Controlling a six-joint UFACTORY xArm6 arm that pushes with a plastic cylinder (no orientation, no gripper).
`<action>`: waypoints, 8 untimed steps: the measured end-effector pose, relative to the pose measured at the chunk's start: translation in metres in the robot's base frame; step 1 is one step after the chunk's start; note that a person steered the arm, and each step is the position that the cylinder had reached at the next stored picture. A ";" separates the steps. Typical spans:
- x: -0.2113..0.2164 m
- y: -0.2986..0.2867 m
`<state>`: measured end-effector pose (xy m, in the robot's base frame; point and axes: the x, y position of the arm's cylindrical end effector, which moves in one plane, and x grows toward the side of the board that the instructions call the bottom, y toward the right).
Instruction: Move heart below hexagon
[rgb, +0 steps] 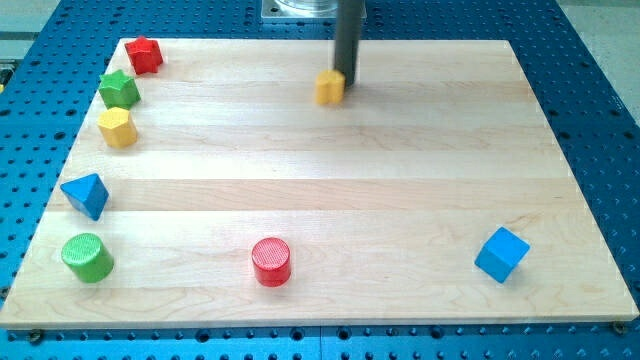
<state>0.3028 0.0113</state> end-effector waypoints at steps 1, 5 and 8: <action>0.063 -0.028; 0.098 -0.117; 0.132 -0.214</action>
